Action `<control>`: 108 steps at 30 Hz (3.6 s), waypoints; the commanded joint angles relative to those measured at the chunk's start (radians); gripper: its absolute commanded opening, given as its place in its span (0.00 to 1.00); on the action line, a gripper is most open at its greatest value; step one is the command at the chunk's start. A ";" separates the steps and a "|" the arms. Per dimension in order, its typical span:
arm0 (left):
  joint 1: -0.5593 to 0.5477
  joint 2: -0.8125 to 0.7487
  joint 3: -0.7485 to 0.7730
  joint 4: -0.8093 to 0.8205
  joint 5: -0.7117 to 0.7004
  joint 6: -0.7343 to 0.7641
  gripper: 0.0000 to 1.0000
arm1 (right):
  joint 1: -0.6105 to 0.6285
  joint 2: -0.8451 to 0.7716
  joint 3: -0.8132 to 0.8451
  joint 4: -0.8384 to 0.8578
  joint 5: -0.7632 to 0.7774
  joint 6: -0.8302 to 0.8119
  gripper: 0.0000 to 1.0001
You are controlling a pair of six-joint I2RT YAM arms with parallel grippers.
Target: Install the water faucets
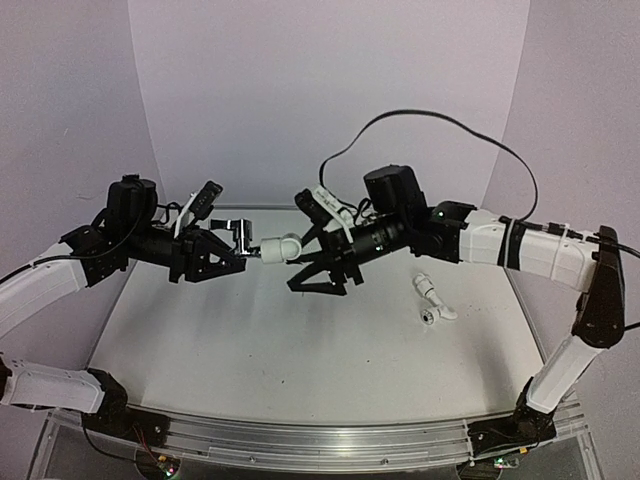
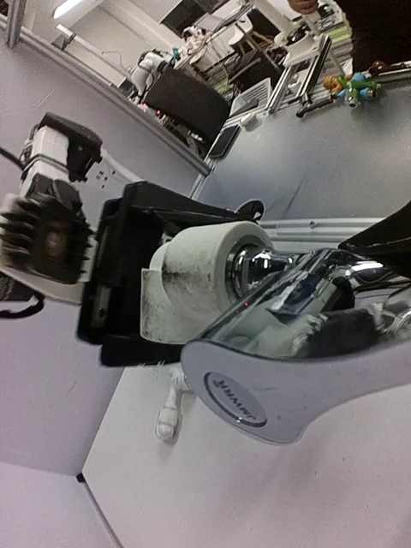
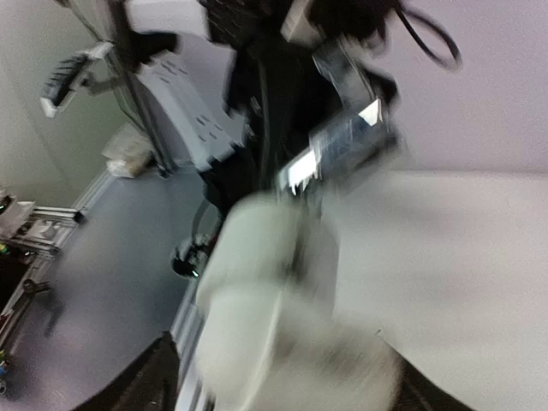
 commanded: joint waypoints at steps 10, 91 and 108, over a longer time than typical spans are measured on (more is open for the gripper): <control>0.022 0.114 0.074 0.135 -0.131 -0.612 0.00 | 0.096 -0.297 -0.342 0.371 0.788 -0.455 0.98; 0.020 -0.126 -0.021 0.087 -0.692 -0.423 0.96 | -0.176 -0.264 -0.577 0.007 0.987 0.612 0.96; 0.020 -0.406 0.140 -0.112 -1.364 -0.383 0.98 | -0.177 -0.806 -0.208 -0.320 1.369 0.459 0.98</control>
